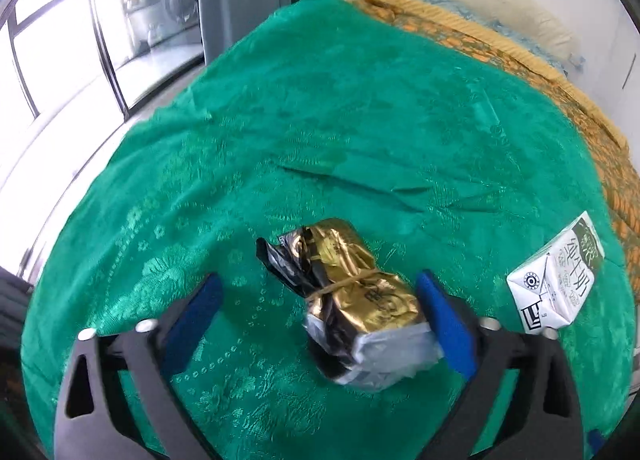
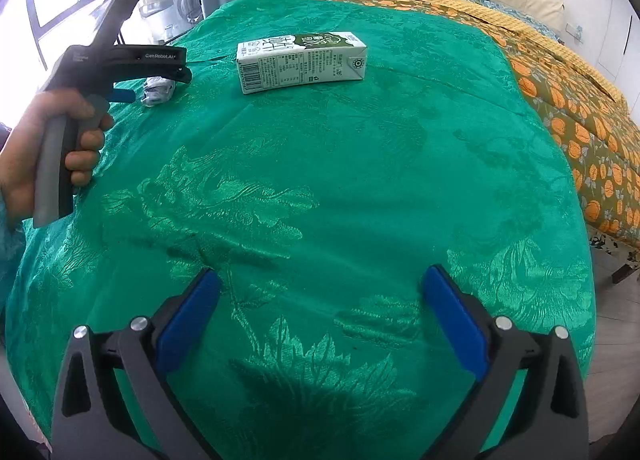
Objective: Collect trash
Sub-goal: 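Grasp the gold-wrapped bundle with the left tool while the right tool grasps the milk carton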
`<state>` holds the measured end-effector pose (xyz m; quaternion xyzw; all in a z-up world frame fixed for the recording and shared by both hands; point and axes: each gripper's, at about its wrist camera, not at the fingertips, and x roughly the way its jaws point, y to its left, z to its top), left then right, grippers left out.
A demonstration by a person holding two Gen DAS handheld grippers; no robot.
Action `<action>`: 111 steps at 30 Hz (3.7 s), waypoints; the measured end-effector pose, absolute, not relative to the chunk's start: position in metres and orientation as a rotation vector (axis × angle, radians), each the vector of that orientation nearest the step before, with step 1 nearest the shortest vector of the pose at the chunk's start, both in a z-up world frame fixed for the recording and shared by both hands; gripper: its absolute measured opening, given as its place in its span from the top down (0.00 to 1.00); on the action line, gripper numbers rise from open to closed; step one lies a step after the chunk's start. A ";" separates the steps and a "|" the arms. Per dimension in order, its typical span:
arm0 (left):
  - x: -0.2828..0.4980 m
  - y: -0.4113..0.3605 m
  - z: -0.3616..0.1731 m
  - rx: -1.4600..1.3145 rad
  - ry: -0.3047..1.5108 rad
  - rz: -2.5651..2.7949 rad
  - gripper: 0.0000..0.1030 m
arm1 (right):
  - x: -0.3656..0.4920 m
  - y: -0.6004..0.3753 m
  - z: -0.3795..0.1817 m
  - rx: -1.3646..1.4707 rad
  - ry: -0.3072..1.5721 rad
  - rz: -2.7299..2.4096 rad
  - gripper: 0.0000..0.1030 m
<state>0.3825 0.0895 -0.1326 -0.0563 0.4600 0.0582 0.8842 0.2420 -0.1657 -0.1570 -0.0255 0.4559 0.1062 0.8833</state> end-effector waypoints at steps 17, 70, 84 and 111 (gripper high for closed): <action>0.217 0.075 -0.104 -0.001 0.913 -0.132 0.58 | 0.240 -0.165 -0.156 -0.063 0.949 0.214 0.05; 0.205 0.055 -0.141 0.073 0.958 -0.112 0.04 | 0.381 -0.146 -0.115 0.236 1.006 0.150 0.43; 0.204 0.055 -0.141 0.070 0.959 -0.116 0.04 | 0.198 -0.160 -0.118 -0.079 1.047 0.471 0.44; 0.217 0.063 -0.133 0.070 1.011 -0.106 0.14 | 0.232 -0.154 -0.115 0.077 1.093 0.237 0.12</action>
